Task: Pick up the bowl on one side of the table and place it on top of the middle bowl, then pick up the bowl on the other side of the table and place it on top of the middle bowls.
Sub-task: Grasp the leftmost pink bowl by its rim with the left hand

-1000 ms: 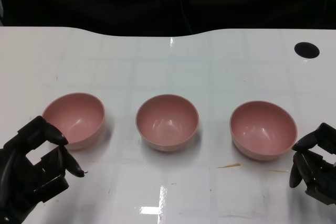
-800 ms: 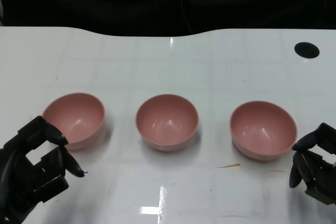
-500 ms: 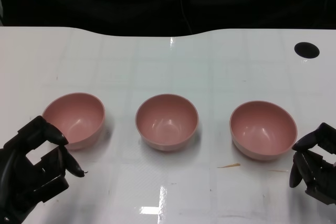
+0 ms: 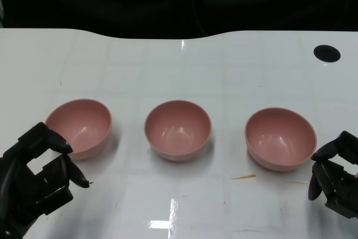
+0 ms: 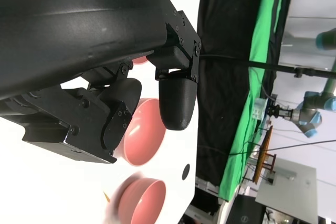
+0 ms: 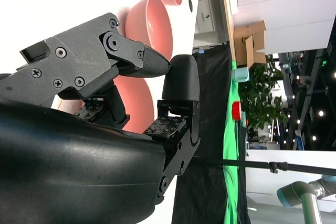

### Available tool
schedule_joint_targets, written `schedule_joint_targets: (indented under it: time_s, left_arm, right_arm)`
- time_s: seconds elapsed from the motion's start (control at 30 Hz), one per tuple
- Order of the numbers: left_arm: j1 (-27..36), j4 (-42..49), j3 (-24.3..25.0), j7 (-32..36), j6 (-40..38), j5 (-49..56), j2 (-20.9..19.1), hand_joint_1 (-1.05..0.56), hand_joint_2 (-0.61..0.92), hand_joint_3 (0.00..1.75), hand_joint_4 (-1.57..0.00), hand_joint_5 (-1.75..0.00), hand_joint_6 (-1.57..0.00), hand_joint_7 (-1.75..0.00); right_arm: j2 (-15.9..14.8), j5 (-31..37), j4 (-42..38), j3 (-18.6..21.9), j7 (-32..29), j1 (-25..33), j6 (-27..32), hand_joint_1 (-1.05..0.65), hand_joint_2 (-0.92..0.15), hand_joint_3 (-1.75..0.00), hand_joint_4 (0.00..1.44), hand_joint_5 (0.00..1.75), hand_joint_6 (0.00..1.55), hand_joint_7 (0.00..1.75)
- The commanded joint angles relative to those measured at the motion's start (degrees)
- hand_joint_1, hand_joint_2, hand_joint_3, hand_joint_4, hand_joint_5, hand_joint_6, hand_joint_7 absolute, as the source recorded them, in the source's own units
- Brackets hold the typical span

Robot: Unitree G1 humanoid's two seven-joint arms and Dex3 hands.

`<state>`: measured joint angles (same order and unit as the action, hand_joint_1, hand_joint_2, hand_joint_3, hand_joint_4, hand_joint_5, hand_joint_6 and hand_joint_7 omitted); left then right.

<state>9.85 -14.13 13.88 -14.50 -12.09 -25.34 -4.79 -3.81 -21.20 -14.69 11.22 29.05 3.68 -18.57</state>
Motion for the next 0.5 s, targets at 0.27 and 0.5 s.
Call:
schedule_joint_targets:
  time_s: [0.27,0.5]
  left_arm:
    - [1.0,0.0,-4.3,19.1,34.5,58.3,-9.4,-0.63,0.87,0.11,-0.51,-0.78,-0.72,-0.37]
    - [-2.3,-7.0,-7.6,12.9,24.4,79.3,-16.9,-0.88,0.86,0.01,-0.65,-0.19,-0.72,-0.01]
  right_arm:
    - [-0.3,0.0,0.3,0.0,-0.5,0.2,-0.2,-0.17,-0.76,-0.69,0.83,1.75,0.73,1.5]
    - [0.0,0.1,0.4,-0.2,-0.9,0.1,0.1,-0.16,-0.75,-0.7,0.83,1.75,0.73,1.51]
